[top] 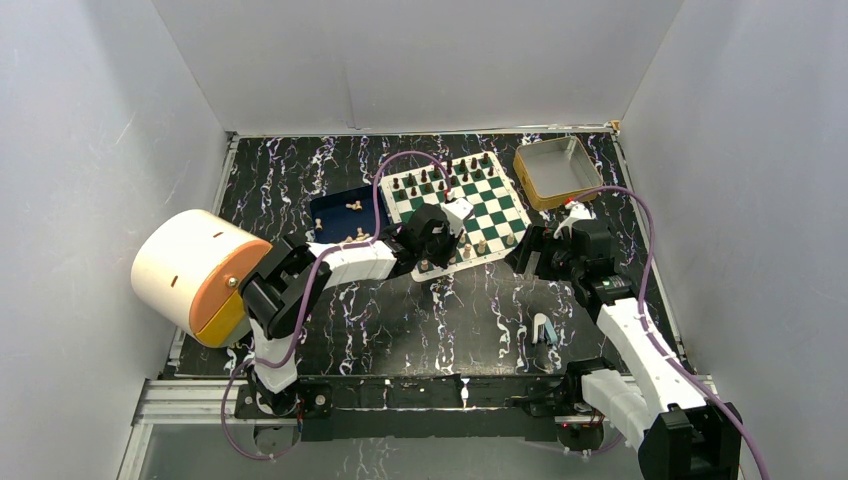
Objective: Set up the chess pieces on the board
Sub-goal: Place the chess piece on the chessboard.
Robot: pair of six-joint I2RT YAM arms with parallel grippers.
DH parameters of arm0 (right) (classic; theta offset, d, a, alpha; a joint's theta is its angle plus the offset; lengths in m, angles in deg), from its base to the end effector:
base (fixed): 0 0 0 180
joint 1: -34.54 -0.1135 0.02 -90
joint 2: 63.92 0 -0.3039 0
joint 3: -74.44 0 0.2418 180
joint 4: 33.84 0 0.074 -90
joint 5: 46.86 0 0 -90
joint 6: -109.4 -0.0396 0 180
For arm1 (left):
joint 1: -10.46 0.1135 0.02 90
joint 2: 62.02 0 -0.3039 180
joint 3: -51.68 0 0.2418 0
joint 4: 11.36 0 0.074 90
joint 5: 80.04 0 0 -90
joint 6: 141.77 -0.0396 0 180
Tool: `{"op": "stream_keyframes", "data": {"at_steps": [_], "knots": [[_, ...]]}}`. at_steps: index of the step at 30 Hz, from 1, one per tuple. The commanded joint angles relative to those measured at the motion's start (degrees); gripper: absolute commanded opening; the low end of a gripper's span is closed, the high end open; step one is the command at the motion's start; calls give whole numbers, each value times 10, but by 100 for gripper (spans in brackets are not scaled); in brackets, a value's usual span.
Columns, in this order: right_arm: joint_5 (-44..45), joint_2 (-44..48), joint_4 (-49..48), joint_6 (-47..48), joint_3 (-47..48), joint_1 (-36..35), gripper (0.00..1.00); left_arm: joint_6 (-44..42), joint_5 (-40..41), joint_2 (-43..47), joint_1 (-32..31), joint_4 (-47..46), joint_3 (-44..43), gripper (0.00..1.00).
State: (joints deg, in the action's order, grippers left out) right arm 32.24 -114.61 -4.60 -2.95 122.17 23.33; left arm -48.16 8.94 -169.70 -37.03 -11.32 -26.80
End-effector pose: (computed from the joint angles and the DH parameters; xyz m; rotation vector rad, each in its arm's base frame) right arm 0.1599 0.0393 0.2760 0.0968 2.1688 0.5435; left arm 0.2850 -0.3119 0.2296 0.8062 1.9717 -0.5557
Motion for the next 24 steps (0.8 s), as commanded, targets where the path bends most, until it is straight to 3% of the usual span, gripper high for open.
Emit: {"op": "stream_keyframes", "data": {"at_steps": [1,24], "knots": [[-6,11,-28,-1,17,4,99,1,2,-7,-4,-11,6,5],[-30,12,-60,-20,-3,4,99,1,34,19,-4,-40,23,0]]}}
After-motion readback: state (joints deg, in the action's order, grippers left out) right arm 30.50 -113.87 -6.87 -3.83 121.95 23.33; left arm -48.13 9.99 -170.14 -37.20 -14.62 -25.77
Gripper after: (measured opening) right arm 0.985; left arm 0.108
